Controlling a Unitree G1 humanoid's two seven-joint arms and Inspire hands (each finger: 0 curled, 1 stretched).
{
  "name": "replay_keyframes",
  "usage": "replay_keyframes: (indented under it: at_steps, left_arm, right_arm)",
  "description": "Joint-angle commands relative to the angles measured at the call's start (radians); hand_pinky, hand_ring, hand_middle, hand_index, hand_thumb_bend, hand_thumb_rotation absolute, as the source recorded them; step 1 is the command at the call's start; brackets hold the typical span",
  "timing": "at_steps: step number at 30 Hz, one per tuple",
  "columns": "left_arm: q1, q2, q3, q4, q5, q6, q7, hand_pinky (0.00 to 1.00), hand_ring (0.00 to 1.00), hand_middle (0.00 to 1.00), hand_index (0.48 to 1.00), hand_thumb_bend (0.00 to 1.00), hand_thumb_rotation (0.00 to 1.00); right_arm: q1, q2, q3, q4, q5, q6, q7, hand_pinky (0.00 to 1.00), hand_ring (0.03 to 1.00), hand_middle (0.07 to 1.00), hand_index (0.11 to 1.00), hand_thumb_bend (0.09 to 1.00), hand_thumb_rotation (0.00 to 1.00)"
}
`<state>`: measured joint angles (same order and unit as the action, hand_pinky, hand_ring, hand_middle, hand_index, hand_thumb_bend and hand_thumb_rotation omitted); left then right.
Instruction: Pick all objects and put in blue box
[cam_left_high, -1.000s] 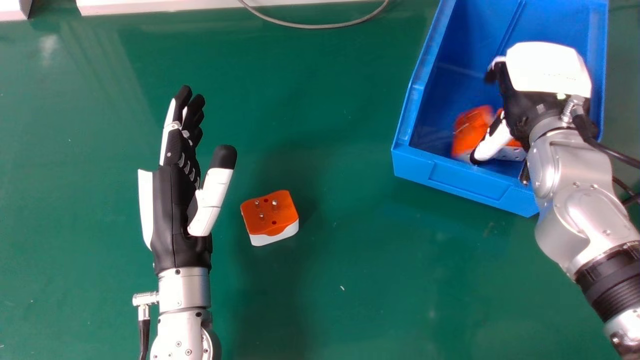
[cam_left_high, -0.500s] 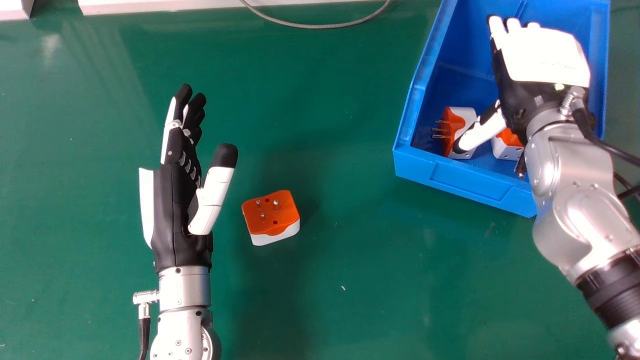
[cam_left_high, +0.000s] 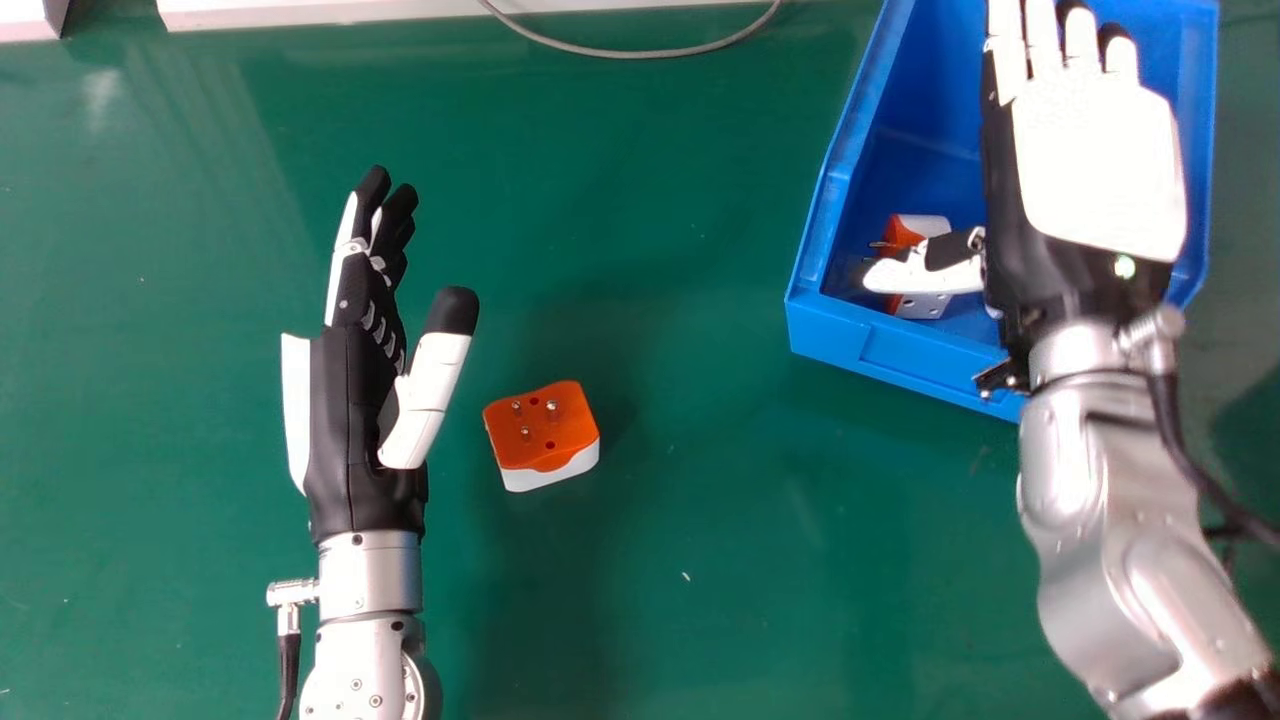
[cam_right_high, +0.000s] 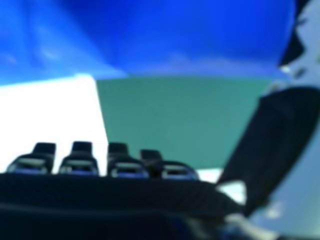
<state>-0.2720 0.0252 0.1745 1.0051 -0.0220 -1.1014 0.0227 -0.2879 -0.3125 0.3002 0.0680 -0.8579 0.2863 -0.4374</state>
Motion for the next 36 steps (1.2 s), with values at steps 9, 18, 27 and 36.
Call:
replay_keyframes:
  at_steps: [9,18,27,36]
  left_arm:
    - [0.013,0.006,-0.002,-0.024,-0.003,-0.017,-0.011,0.98,0.94,0.92,0.929,0.92,0.76]
    - [0.022,0.010,-0.001,-0.029,-0.005,-0.016,-0.018,0.98,0.94,0.92,0.930,0.92,0.75]
    - [0.037,0.010,-0.003,-0.036,0.005,-0.024,-0.007,0.97,0.93,0.92,0.925,0.93,0.76]
    - [0.052,0.007,-0.006,-0.055,0.011,-0.019,0.002,0.97,0.93,0.92,0.926,0.92,0.76]
  right_arm:
    - [0.012,0.146,-0.053,0.215,0.079,-0.427,-0.600,0.93,1.000,1.000,1.000,0.918,0.37]
    - [0.021,0.225,-0.019,0.331,0.052,-0.633,-0.825,0.89,1.000,1.000,1.000,0.818,0.38]
    - [0.037,0.300,0.083,0.398,-0.013,-0.693,-0.871,0.78,0.997,1.000,1.000,0.771,0.51]
    - [0.075,0.297,0.177,0.378,-0.024,-0.695,-0.740,0.78,0.996,1.000,1.000,0.778,0.61]
